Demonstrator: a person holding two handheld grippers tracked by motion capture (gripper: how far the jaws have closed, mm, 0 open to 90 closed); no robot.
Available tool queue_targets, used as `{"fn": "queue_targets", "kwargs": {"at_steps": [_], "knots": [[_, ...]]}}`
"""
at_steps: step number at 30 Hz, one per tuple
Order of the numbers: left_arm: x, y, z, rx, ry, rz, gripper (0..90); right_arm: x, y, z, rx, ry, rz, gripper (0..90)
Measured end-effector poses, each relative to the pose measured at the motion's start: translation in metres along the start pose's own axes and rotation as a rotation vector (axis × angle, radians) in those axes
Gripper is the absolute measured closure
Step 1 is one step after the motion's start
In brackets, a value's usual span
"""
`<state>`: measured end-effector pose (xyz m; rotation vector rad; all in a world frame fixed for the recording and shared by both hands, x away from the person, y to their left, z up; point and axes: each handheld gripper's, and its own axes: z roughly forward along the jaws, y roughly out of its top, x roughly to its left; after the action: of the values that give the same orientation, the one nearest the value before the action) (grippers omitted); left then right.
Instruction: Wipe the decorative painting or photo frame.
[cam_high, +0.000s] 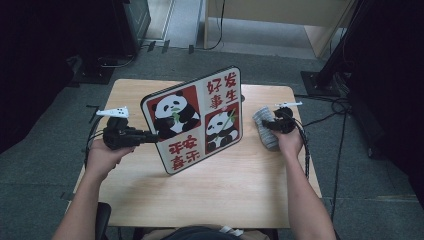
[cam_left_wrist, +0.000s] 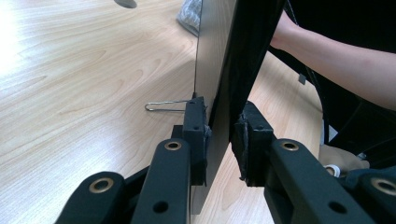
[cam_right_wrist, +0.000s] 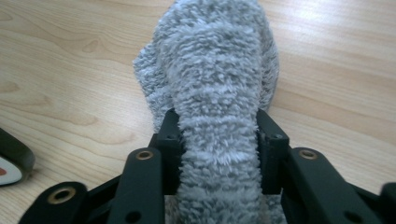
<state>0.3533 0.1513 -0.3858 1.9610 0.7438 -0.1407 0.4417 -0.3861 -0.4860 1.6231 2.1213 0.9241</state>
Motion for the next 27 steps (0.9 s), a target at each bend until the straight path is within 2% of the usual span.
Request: {"fn": "queue_targets", "kwargs": {"at_steps": [3, 9, 16, 27], "knots": [[0.0, 0.0, 0.0, -0.002, 0.001, 0.002, 76.0, -0.001, 0.0, -0.001, -0.004, 0.034, 0.04, 55.0], [0.001, -0.001, -0.001, -0.002, -0.001, 0.001, 75.0, -0.001, 0.0, -0.004, -0.024, 0.048, 0.061, 43.0], [0.002, -0.001, -0.002, -0.002, 0.006, -0.002, 71.8, 0.006, 0.005, -0.011, -0.071, 0.014, 0.013, 32.4], [0.001, -0.001, -0.002, -0.003, 0.014, -0.003, 70.6, 0.019, 0.007, -0.023, -0.07, 0.033, -0.027, 32.2]]}}
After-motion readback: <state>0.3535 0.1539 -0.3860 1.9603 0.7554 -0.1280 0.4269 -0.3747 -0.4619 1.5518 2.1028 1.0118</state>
